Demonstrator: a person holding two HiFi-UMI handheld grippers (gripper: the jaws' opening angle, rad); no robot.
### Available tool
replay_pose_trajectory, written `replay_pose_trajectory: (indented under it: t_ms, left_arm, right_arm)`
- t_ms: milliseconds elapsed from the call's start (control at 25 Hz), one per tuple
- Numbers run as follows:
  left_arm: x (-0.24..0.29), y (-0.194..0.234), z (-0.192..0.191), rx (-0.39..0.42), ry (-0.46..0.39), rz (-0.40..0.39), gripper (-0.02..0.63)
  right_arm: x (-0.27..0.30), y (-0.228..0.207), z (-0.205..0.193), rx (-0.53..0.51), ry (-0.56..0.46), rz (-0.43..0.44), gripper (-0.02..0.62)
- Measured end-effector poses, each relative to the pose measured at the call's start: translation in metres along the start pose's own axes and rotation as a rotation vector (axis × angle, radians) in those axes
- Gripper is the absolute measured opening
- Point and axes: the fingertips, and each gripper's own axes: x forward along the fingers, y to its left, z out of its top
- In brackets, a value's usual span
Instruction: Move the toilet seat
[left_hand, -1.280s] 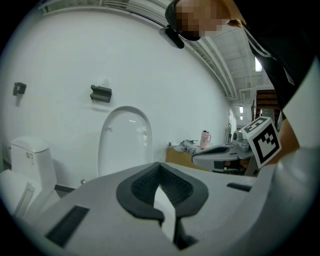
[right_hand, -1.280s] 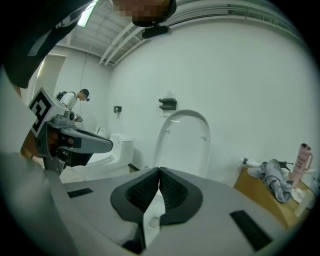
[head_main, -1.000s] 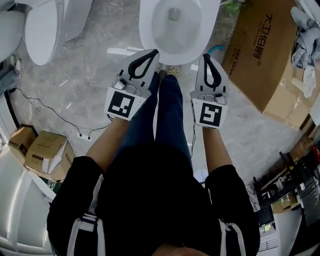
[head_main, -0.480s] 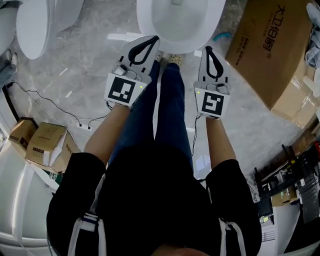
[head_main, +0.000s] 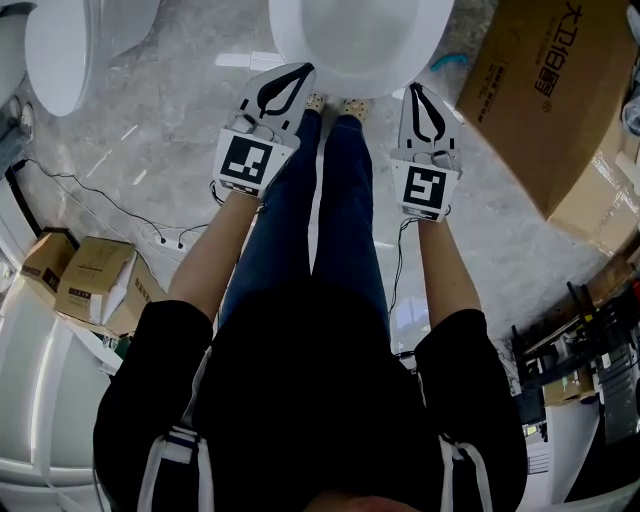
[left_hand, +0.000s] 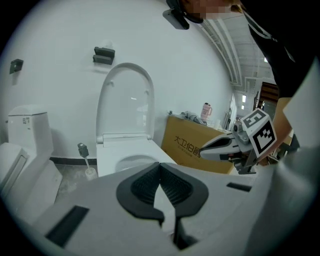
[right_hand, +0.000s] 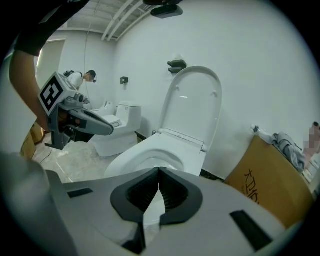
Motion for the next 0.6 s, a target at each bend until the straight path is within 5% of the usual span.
replay_pose_trajectory:
  t_ms: [160, 600]
  left_arm:
    - [0.006, 0.002, -0.019, 0.027, 0.028, -0.018, 0.008]
    - [0.019, 0.008, -0.081, 0.056, 0.168, -0.053, 0.008]
  right_arm:
    - [0.014, 0.003, -0.015, -0.022, -0.036, 0.015, 0.023]
    - [0.03, 0.013, -0.073, -0.061, 0.129, 0.054, 0.023]
